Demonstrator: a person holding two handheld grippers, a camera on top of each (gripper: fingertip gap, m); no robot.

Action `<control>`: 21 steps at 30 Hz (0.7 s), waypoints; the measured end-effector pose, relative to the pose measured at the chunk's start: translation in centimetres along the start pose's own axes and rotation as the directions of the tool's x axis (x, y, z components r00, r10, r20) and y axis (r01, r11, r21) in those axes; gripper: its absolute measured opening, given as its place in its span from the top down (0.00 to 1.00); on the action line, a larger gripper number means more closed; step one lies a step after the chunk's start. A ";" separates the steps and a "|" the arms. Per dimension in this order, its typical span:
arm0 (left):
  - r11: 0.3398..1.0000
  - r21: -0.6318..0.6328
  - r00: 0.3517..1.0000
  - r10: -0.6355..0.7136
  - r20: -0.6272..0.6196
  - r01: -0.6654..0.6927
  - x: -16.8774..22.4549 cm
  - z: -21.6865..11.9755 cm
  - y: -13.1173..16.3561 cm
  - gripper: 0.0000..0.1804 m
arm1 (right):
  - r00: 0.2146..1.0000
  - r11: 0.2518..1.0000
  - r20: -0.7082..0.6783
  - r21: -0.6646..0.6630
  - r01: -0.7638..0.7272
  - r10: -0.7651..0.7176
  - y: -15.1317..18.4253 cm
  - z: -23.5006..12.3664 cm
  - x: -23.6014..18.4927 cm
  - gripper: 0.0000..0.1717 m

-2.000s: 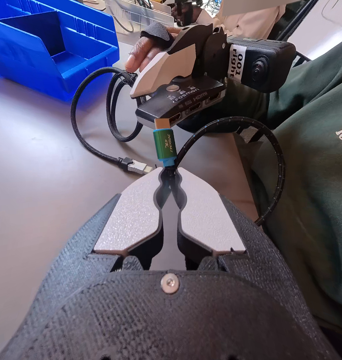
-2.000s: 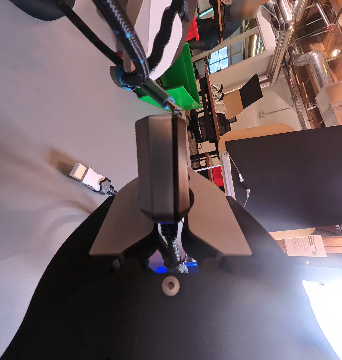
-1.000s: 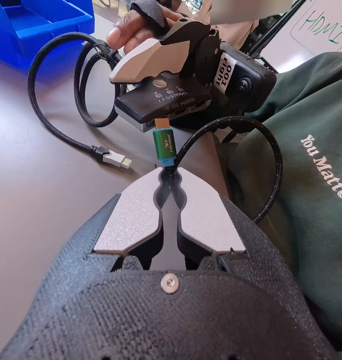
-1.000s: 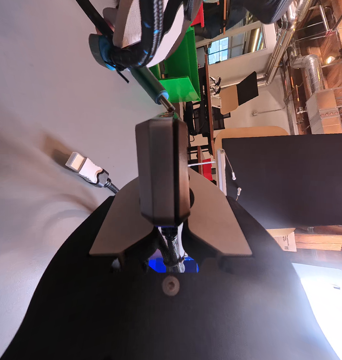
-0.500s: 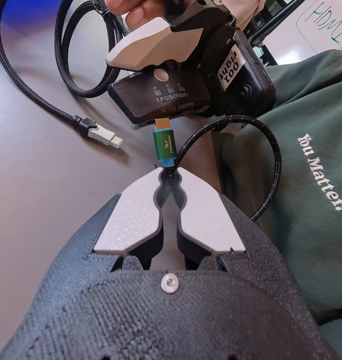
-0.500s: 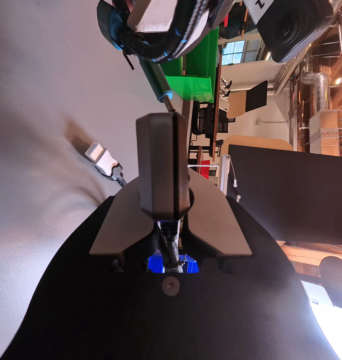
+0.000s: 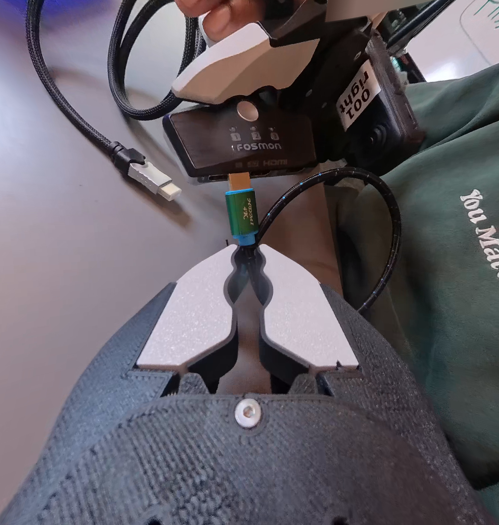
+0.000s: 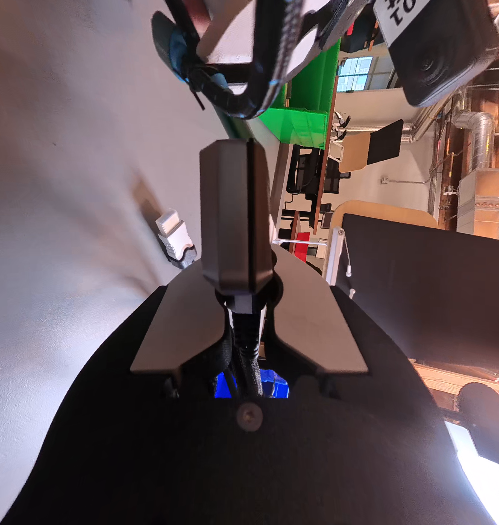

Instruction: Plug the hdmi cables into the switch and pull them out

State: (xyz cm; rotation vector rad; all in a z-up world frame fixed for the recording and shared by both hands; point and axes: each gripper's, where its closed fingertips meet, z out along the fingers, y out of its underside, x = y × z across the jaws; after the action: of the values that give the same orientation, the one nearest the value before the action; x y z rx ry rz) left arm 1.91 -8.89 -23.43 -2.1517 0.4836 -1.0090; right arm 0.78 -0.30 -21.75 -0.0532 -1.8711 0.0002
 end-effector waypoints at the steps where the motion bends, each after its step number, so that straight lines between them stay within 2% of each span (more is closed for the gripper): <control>1: 1.000 -0.012 1.000 0.007 0.013 -0.007 -0.2 0.2 0.2 0.95 | 1.000 1.000 0.004 -0.001 0.003 -0.003 0.0 0.1 -0.1 0.87; 7: 0.999 -0.012 0.999 0.036 0.032 -0.035 -0.6 0.3 0.3 0.94 | 1.000 1.000 0.005 0.003 -0.002 0.002 -0.1 0.2 -0.2 0.87; 14: 0.994 0.007 0.987 0.112 0.113 -0.114 -1.2 0.4 -0.4 0.91 | 1.000 1.000 0.000 0.007 -0.021 0.021 0.0 0.2 -0.1 0.87; 21: 0.980 -0.117 0.951 0.183 0.250 -0.158 -3.0 0.9 1.0 0.87 | 0.998 0.998 -0.022 -0.006 -0.057 0.057 0.7 0.1 0.6 0.87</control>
State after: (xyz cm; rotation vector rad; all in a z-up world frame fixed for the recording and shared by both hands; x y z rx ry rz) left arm 0.70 -7.46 -26.07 -2.2412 0.5890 -0.6085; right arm 0.55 0.43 -21.22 -0.1106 -1.8474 0.0332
